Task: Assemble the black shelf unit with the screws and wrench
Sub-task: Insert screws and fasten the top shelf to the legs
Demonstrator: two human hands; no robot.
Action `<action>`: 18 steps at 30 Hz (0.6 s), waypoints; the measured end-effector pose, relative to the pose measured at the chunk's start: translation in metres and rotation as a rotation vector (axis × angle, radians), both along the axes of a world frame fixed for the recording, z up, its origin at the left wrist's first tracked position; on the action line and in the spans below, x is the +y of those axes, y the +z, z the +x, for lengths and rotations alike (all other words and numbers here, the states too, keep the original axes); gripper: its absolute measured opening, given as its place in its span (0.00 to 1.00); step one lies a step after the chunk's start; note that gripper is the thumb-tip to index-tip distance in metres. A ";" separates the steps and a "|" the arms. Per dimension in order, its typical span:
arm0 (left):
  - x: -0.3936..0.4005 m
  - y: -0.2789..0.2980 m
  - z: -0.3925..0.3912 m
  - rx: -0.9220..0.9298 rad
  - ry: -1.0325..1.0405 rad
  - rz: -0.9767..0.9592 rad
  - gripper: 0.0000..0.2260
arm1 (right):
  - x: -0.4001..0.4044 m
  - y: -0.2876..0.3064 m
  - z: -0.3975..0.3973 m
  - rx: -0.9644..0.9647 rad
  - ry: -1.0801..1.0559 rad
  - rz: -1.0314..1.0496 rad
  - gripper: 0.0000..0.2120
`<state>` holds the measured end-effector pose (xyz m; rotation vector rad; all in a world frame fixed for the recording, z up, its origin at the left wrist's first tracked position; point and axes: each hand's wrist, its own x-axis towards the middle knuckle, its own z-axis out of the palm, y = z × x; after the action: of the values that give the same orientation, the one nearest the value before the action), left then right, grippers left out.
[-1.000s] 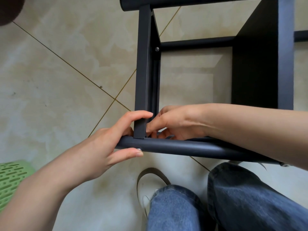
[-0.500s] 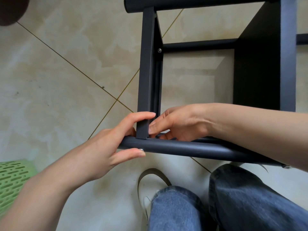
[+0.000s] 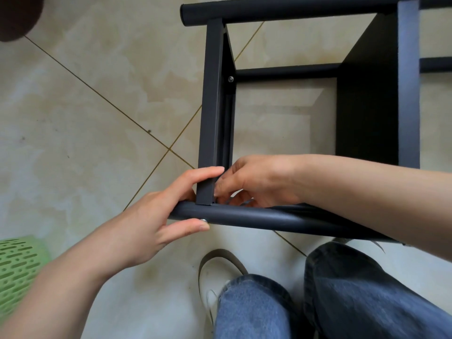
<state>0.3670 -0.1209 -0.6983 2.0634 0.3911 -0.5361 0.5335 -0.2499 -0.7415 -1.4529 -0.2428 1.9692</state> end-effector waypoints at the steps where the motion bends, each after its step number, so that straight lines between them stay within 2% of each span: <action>1: 0.000 0.000 0.000 -0.011 0.000 -0.004 0.29 | -0.001 0.001 -0.001 -0.023 -0.008 0.020 0.06; 4: 0.002 -0.001 0.001 -0.011 0.010 -0.024 0.31 | -0.008 0.007 0.001 -0.095 -0.014 0.075 0.10; 9: 0.003 0.001 0.003 -0.057 0.056 -0.064 0.30 | -0.031 0.019 0.004 -0.186 0.039 0.164 0.07; 14: -0.004 0.002 -0.001 -0.111 0.137 -0.029 0.34 | -0.050 0.039 0.004 -0.580 0.203 0.253 0.06; 18: -0.017 -0.001 -0.013 -0.133 0.313 0.012 0.41 | -0.071 0.054 0.003 -0.766 0.310 0.277 0.11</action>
<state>0.3540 -0.1382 -0.6997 1.9864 0.6256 -0.2078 0.5363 -0.3211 -0.6875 -1.9961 -1.0820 1.4173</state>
